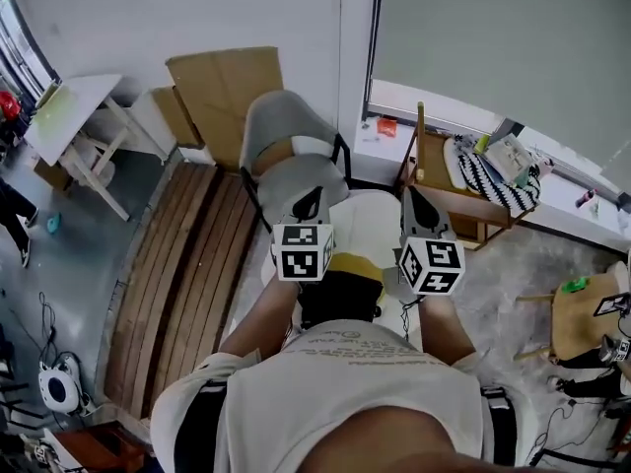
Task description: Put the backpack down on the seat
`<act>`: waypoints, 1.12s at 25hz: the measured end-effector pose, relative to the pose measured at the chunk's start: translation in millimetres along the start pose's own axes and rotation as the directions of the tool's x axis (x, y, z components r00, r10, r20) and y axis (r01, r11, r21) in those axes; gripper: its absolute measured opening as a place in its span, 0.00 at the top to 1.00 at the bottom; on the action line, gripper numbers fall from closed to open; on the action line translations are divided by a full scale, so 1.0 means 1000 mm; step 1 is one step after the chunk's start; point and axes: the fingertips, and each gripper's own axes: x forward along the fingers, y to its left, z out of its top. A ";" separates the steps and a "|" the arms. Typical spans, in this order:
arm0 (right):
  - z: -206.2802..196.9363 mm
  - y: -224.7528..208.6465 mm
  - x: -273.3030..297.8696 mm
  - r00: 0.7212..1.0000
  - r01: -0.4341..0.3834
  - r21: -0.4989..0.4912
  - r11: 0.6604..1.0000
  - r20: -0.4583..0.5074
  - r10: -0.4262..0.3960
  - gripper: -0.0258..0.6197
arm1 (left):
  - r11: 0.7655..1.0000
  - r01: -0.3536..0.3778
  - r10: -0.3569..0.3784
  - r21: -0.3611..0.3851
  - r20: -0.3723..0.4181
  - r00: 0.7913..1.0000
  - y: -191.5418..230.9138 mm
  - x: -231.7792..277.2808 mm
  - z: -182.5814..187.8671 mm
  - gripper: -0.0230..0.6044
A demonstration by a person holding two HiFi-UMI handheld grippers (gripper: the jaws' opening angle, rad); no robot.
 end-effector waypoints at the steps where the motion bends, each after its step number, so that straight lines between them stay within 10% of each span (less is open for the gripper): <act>1: 0.010 0.001 -0.003 1.000 0.000 -0.004 1.000 0.020 0.000 0.92 | 1.000 0.004 -0.004 -0.004 0.016 1.000 -0.003 -0.004 0.009 0.93; 28: 0.008 0.007 -0.015 0.999 -0.002 -0.007 1.000 0.043 0.002 0.92 | 1.000 0.031 -0.031 0.001 0.036 0.999 -0.016 -0.013 0.025 0.93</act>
